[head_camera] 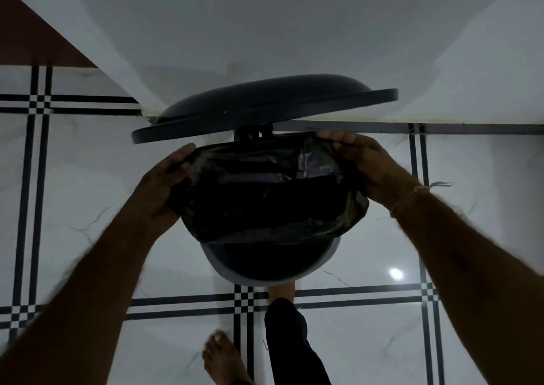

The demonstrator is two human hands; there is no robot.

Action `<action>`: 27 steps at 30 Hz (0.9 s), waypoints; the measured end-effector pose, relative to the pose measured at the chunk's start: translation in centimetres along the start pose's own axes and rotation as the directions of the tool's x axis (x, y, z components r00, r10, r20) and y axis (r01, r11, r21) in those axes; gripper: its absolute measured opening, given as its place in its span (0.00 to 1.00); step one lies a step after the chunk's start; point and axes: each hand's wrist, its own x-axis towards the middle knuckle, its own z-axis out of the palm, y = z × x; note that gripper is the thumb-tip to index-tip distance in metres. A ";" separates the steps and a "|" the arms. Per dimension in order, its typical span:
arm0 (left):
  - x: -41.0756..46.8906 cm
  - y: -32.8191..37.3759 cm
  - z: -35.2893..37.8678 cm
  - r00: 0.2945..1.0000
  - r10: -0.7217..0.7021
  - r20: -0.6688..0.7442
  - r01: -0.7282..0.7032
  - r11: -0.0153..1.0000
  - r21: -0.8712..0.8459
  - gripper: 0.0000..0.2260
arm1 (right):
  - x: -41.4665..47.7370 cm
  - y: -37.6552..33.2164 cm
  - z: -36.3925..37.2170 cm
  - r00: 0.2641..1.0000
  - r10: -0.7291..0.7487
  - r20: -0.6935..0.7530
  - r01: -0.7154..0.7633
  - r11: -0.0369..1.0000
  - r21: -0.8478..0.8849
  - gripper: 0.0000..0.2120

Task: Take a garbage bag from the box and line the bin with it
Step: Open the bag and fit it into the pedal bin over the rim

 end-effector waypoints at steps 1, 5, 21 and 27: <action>0.5 0.3 0.1 1.000 0.010 -0.013 -0.010 1.000 0.023 0.17 | 0.7 0.0 0.0 1.000 -0.003 -0.005 0.003 1.000 -0.016 0.16; 3.4 0.3 -0.2 1.000 0.019 -0.010 -0.018 0.994 0.110 0.12 | 3.2 0.4 -0.3 1.000 0.019 0.019 -0.018 0.999 -0.040 0.19; -2.1 -5.3 -3.6 0.979 -0.136 -0.152 0.124 0.989 -0.087 0.36 | -3.5 5.0 -2.2 0.971 0.196 -0.134 -0.183 0.978 0.103 0.12; -7.0 -7.8 -3.4 0.962 -0.242 -0.127 0.228 0.966 -0.121 0.52 | -6.5 6.6 -0.9 0.947 0.175 -0.268 -0.150 0.982 0.110 0.14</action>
